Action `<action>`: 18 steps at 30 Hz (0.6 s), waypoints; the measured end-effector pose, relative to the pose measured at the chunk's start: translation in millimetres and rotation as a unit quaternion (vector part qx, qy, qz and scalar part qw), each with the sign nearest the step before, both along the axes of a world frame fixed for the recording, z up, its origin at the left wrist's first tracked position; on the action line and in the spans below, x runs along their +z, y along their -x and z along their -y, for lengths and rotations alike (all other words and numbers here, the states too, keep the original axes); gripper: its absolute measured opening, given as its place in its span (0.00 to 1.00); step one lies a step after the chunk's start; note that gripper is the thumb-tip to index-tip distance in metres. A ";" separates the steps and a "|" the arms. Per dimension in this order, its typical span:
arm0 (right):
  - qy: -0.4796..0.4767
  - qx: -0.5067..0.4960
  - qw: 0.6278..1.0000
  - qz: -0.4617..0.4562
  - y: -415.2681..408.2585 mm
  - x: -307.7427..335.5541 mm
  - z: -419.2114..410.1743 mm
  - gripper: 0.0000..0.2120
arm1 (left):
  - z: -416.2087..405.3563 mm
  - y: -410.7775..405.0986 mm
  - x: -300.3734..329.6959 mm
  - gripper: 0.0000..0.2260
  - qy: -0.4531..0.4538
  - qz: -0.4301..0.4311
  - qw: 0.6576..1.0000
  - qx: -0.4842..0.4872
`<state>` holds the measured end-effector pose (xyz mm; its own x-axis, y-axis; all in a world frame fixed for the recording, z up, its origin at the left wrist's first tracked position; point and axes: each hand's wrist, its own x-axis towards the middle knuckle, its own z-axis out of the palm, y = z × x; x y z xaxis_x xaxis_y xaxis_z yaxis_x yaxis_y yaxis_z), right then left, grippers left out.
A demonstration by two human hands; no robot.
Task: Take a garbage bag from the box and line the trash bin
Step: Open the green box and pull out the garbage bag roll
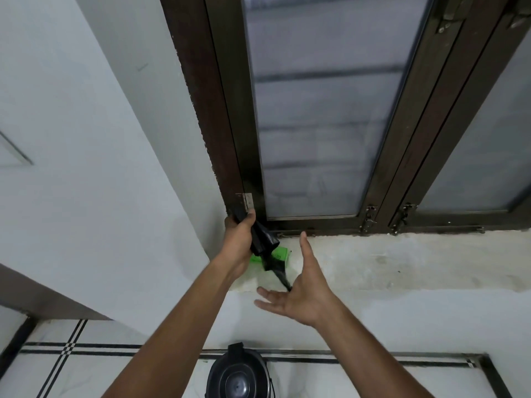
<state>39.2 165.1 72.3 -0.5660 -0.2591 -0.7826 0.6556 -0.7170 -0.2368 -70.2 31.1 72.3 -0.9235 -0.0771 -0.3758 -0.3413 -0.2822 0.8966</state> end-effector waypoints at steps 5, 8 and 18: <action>0.021 0.051 0.998 -0.011 -7.0 -1.3 23.7 0.65 | -8.6 -3.8 9.4 0.26 0.022 -0.030 0.999 -0.003; -0.081 0.022 0.996 0.002 -4.2 -3.8 21.5 0.62 | -5.1 -4.5 14.3 0.24 -0.009 -0.022 0.999 -0.027; -0.194 -0.122 0.959 -0.168 15.6 7.1 -0.5 0.22 | 8.7 -27.6 38.9 0.15 -0.074 0.001 0.984 -0.161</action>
<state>23.5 165.6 79.4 -0.8100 0.1877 -0.5556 0.3189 -0.6541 -0.6859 -42.6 22.5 111.2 -0.8901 0.2756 -0.3629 -0.4365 -0.2870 0.8527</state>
